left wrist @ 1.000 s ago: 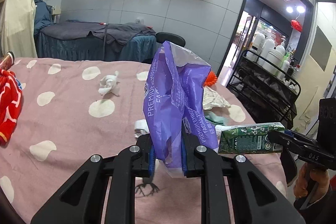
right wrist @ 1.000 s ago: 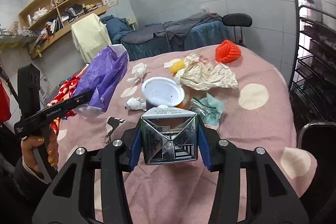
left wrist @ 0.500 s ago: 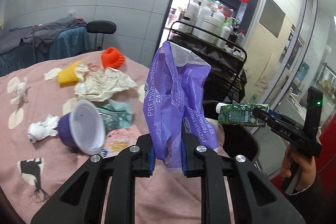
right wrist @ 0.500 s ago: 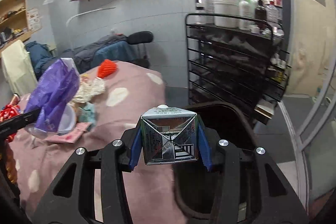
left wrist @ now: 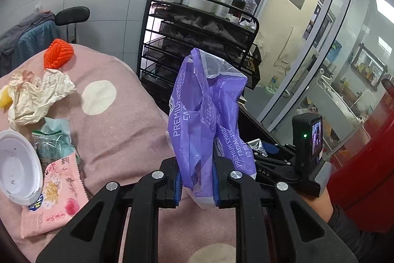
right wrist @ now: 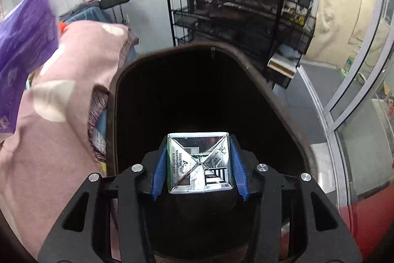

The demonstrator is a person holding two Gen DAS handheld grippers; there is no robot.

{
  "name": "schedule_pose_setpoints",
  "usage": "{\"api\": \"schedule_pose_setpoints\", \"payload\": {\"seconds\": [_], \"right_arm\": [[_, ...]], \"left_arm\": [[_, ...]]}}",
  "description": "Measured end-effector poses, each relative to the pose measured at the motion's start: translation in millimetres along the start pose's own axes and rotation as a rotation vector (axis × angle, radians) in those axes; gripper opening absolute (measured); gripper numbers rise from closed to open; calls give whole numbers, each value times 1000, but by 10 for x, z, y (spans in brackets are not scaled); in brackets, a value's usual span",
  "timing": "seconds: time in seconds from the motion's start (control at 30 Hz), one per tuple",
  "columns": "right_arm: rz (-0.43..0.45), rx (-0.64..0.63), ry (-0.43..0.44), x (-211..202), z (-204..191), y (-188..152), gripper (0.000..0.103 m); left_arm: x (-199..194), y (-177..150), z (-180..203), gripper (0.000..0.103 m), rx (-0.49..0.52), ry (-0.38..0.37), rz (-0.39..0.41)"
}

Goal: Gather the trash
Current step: 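Carry the carton and purple bag to the black bin and release both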

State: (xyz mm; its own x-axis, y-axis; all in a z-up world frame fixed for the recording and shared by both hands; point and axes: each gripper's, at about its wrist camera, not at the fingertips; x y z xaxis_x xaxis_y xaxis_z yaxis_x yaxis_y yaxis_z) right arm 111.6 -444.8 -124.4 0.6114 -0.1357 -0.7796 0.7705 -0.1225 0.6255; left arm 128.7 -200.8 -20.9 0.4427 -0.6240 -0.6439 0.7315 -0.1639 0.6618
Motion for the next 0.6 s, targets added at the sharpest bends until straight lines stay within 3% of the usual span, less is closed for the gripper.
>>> {"api": "schedule_pose_setpoints", "payload": {"seconds": [0.03, 0.1, 0.13, 0.23, 0.43, 0.6], "right_arm": [[-2, 5, 1, 27, -10, 8, 51], [5, 12, -7, 17, -23, 5, 76], [22, 16, -16, -24, -34, 12, 79], [53, 3, -41, -137, -47, 6, 80], [80, -46, -206, -451, 21, -99, 85], [93, 7, -265, -720, 264, -200, 86]], "left_arm": [[39, 10, 9, 19, 0, -1, -12], [118, 32, 23, 19, -2, -3, -31], [148, 49, 32, 19, -2, -7, -37], [212, 88, 78, 19, 4, -15, -52], [502, 189, 204, 19, 27, -11, -108], [815, 213, 380, 19, 54, -22, -168]]}}
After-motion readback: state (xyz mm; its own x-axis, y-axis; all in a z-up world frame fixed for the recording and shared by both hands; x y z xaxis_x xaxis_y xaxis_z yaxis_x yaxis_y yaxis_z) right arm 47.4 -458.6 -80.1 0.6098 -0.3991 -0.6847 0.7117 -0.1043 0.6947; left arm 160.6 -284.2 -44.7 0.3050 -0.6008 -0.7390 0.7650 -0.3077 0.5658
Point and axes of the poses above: each gripper's, at about its wrist camera, not at the fingertips, and x roughly the way its jaws point, z to its right, y to its top, and after that the axes turned 8 degrees about -x, right-handed
